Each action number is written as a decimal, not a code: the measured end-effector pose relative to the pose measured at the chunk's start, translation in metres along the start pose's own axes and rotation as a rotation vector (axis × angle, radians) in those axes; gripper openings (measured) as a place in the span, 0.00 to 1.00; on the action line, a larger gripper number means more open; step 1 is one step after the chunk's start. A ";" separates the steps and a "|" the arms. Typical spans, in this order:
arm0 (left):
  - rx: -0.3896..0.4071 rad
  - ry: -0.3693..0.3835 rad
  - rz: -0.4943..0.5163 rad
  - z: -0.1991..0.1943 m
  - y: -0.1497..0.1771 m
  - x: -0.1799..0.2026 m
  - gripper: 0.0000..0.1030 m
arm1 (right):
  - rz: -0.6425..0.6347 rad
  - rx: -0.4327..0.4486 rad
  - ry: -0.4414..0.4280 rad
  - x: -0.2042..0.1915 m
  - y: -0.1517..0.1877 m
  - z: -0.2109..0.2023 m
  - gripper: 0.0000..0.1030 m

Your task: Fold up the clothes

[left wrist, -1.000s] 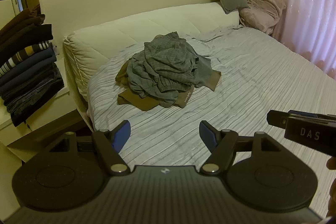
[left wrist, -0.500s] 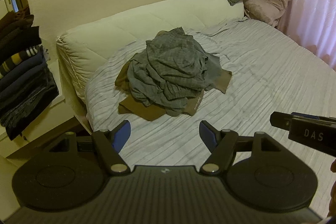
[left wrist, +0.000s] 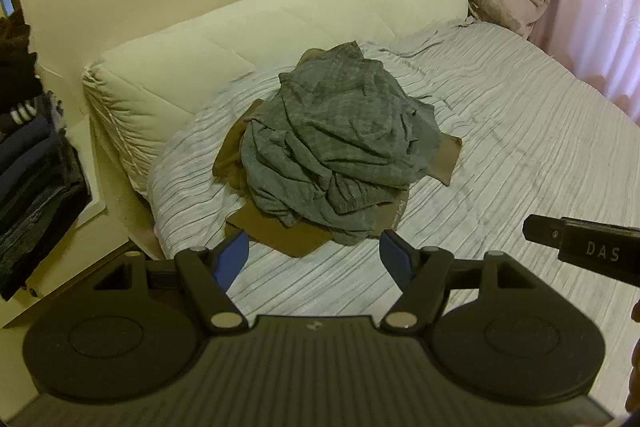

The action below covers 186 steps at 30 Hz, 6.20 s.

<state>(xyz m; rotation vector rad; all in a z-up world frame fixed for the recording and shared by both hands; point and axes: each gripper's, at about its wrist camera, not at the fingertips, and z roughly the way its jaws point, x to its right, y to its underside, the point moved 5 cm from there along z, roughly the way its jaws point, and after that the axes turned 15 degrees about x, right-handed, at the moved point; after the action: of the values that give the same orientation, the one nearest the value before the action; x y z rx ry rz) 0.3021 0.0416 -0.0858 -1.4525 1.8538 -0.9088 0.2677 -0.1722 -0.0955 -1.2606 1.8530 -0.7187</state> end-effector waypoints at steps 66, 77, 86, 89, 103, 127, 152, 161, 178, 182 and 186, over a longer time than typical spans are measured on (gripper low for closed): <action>0.004 0.617 0.072 0.014 -0.017 0.132 0.64 | 0.320 0.676 0.105 0.120 -0.043 -0.193 0.05; -0.087 0.807 0.283 -0.095 0.078 0.240 0.64 | 0.275 0.364 0.517 0.184 0.090 -0.320 0.77; -0.187 0.770 0.400 -0.145 0.156 0.264 0.64 | 0.504 0.097 0.648 0.223 0.212 -0.376 0.77; -0.206 0.804 0.446 -0.162 0.172 0.272 0.64 | 0.526 0.031 0.654 0.222 0.235 -0.382 0.77; -0.130 1.009 0.713 -0.192 0.178 0.296 0.64 | 0.738 0.120 0.803 0.189 0.245 -0.391 0.77; -0.215 1.115 0.891 -0.154 0.207 0.313 0.64 | 0.971 0.119 1.003 0.158 0.290 -0.367 0.77; -0.218 0.944 0.773 -0.225 0.299 0.350 0.64 | 0.820 0.006 0.833 0.268 0.345 -0.434 0.77; -0.159 0.961 0.896 -0.184 0.339 0.367 0.59 | 0.886 -0.063 0.869 0.301 0.390 -0.415 0.77; -0.009 1.337 1.183 -0.115 0.380 0.404 0.02 | 1.084 -0.092 0.971 0.304 0.465 -0.347 0.77; -0.070 1.356 0.757 -0.082 0.280 0.419 0.02 | 1.081 -0.037 0.994 0.305 0.457 -0.334 0.77; -0.134 1.189 0.399 -0.003 0.204 0.429 0.00 | 1.093 0.085 0.981 0.314 0.437 -0.318 0.77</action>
<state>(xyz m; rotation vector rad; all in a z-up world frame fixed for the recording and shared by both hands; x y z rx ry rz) 0.0938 -0.3426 -0.2713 -0.4771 2.9096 -1.6327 -0.2861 -0.3024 -0.3541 0.4001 2.7668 -0.7806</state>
